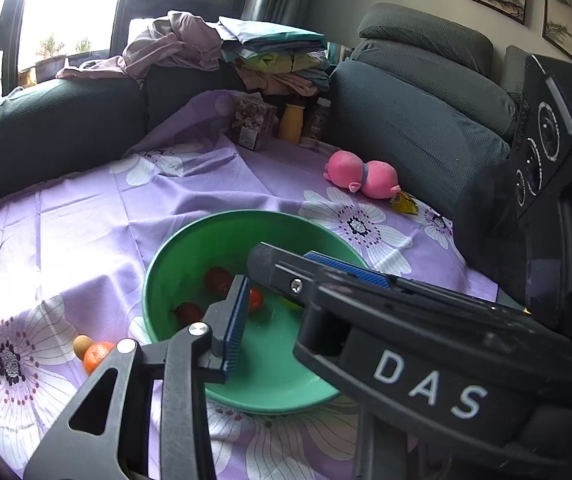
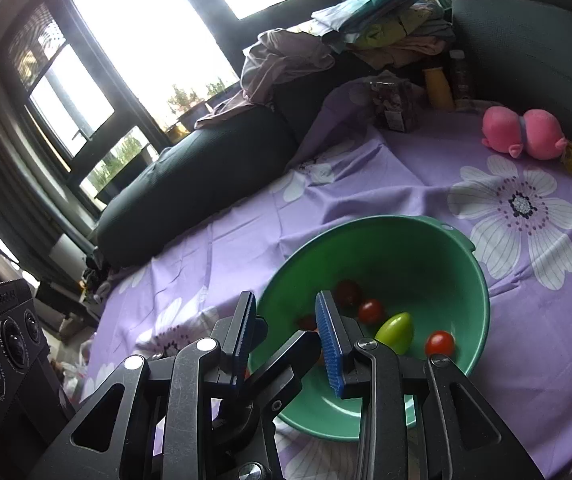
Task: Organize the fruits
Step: 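Move both tools back toward the small yellow fruits on the cloth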
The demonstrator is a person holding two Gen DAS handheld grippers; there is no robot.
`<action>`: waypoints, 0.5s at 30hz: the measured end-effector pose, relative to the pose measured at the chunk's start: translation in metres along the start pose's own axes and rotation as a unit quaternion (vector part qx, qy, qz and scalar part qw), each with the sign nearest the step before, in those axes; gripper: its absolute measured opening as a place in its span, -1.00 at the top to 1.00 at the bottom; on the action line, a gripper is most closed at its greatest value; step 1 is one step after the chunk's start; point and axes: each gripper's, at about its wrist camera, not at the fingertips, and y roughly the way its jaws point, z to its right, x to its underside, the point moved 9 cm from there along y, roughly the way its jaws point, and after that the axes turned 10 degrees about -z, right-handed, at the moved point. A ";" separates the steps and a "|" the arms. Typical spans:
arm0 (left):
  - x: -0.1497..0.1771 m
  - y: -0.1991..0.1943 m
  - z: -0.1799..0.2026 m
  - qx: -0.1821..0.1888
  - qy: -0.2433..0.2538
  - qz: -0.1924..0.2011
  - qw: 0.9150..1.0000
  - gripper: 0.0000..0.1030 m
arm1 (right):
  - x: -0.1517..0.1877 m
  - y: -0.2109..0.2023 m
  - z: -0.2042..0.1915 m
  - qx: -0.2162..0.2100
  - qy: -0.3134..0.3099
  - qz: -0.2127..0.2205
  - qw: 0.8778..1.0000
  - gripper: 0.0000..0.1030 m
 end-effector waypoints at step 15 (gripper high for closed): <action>0.009 0.015 -0.006 0.013 -0.034 -0.027 0.999 0.19 | 0.005 0.013 0.019 0.037 0.031 -0.028 0.998 0.31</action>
